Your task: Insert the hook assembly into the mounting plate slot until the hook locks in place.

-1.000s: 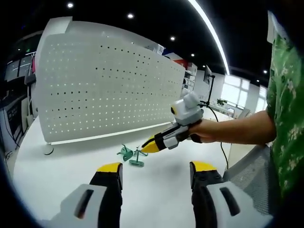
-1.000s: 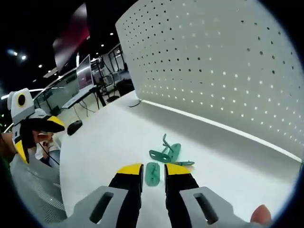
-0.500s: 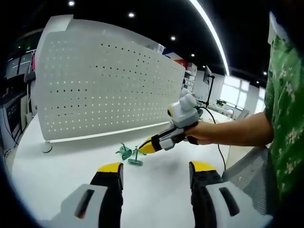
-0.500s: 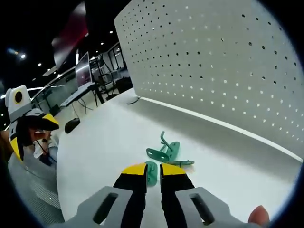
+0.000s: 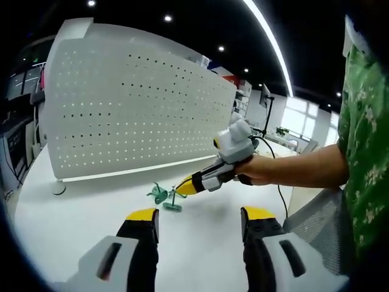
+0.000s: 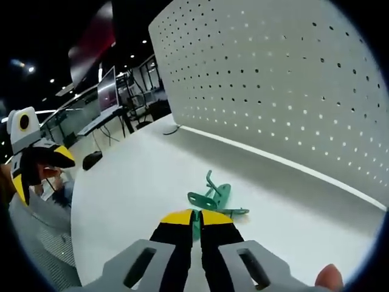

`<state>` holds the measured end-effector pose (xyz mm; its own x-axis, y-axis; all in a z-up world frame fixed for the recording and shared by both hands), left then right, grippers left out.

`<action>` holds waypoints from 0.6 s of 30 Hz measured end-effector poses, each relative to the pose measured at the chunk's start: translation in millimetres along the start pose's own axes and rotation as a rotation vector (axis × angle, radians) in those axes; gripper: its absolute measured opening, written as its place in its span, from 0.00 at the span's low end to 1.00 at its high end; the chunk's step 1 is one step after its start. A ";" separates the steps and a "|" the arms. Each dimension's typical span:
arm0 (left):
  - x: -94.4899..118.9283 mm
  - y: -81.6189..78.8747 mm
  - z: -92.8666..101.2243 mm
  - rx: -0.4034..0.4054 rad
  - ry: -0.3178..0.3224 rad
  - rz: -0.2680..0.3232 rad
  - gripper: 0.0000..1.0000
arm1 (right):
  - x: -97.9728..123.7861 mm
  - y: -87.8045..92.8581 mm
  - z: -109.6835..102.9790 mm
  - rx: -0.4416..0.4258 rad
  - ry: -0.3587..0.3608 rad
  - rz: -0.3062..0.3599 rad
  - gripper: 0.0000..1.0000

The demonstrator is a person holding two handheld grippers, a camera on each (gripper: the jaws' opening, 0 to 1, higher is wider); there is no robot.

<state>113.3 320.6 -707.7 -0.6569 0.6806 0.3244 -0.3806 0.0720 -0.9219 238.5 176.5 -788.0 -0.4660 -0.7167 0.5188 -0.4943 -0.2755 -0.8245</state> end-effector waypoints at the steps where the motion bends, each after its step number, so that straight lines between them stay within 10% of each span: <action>1: 0.0 -0.2 -0.1 -0.001 0.000 0.001 0.56 | -0.1 -0.1 0.0 0.003 0.000 0.000 0.03; 18: 0.0 -0.3 0.8 -0.001 0.004 -0.001 0.55 | 0.3 -0.2 -5.9 0.043 -0.019 -0.018 0.02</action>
<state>112.9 320.0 -707.2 -0.6542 0.6833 0.3242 -0.3803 0.0734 -0.9220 234.1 180.1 -786.4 -0.4434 -0.7233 0.5294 -0.4703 -0.3151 -0.8244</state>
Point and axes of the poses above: the point that each gripper's makers call its tool centre point, and the gripper's own axes: x roughly backward along the fingers, z roughly to its right, y roughly out of its underside, the point moved 5 cm from there along x, roughly backward along the fingers, and after that the axes turned 3 degrees about -y, right-handed, at the moved point
